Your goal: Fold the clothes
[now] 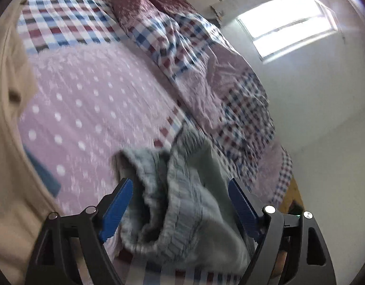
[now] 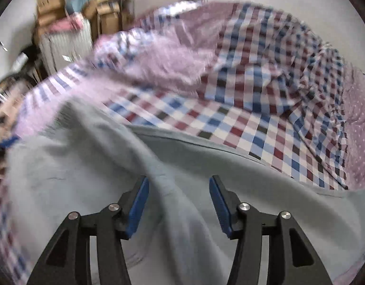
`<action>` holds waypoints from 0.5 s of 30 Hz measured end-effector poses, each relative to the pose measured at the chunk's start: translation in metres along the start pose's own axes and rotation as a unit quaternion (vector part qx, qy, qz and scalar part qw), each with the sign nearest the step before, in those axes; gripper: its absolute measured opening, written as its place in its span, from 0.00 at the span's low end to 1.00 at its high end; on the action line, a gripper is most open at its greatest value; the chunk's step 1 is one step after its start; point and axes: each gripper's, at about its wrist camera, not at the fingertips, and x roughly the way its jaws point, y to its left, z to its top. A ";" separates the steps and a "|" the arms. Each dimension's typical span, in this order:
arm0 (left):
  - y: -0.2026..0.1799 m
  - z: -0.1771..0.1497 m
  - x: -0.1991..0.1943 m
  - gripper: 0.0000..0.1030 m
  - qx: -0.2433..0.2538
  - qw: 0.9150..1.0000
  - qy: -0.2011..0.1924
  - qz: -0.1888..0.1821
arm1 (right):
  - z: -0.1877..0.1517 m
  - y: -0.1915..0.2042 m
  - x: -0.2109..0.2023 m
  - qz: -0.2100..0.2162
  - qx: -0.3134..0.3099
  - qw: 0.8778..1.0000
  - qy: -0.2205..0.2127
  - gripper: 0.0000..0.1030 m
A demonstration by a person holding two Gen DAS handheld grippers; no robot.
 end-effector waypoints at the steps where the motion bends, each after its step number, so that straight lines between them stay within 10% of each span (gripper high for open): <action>1: -0.007 -0.004 0.002 0.83 0.031 0.999 0.009 0.005 | -0.009 0.003 -0.014 0.004 0.005 1.000 -0.013 0.56; 5: -0.038 -0.019 0.018 0.83 0.144 0.988 0.040 0.040 | -0.052 0.016 -0.068 0.014 0.027 0.999 -0.045 0.61; 12: -0.042 -0.023 0.056 0.73 0.161 0.982 0.085 0.041 | -0.128 0.016 -0.119 0.008 0.098 0.995 -0.018 0.61; 15: -0.046 -0.029 0.053 0.39 0.175 0.982 0.062 0.029 | -0.155 0.012 -0.144 -0.002 0.126 0.992 -0.011 0.61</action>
